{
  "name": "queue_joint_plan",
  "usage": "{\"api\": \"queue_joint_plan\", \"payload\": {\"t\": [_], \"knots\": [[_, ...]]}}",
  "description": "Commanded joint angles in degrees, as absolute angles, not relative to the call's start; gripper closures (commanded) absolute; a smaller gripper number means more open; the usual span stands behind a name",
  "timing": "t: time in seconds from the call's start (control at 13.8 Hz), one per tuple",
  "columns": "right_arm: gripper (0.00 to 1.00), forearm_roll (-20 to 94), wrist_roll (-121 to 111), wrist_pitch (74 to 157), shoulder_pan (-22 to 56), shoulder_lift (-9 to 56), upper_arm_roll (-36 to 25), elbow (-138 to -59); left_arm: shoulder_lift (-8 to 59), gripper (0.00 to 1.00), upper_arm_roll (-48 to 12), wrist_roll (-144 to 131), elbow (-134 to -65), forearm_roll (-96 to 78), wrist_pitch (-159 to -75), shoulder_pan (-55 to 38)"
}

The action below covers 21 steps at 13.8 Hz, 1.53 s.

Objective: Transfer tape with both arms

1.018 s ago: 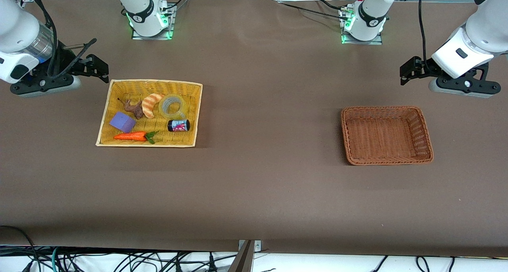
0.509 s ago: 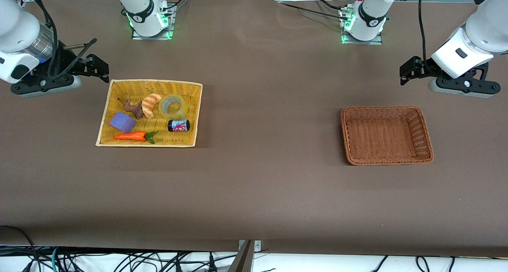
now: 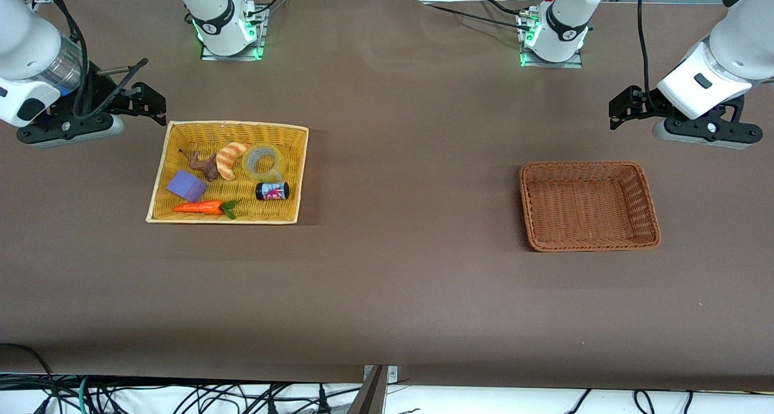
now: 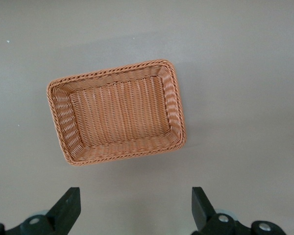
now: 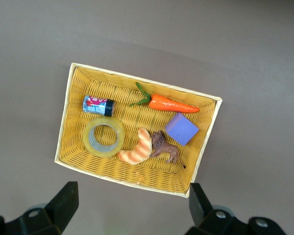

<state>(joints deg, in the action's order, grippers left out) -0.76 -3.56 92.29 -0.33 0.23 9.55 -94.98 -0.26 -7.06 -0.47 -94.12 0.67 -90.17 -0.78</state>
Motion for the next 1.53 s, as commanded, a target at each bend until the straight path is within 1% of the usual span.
{"api": "queue_joint_plan", "payload": {"t": [0.0, 1.16, 1.45], "knots": [[0.0, -0.3, -3.6, 91.1, -0.4, -0.1, 9.8, -94.4, 0.7, 0.0, -7.1, 0.5, -92.1, 2.2, -89.1, -1.0], [0.0, -0.3, -3.5, 91.3, -0.4, 0.0, 9.8, -94.8, 1.0, 0.0, -8.4, 0.5, -91.8, 2.2, -89.1, -0.5], [0.0, -0.2, -2.5, 94.1, 0.8, 0.9, 10.1, -97.5, 1.0, 0.0, -8.2, 0.5, -91.8, 2.2, -89.1, -0.5]]}}
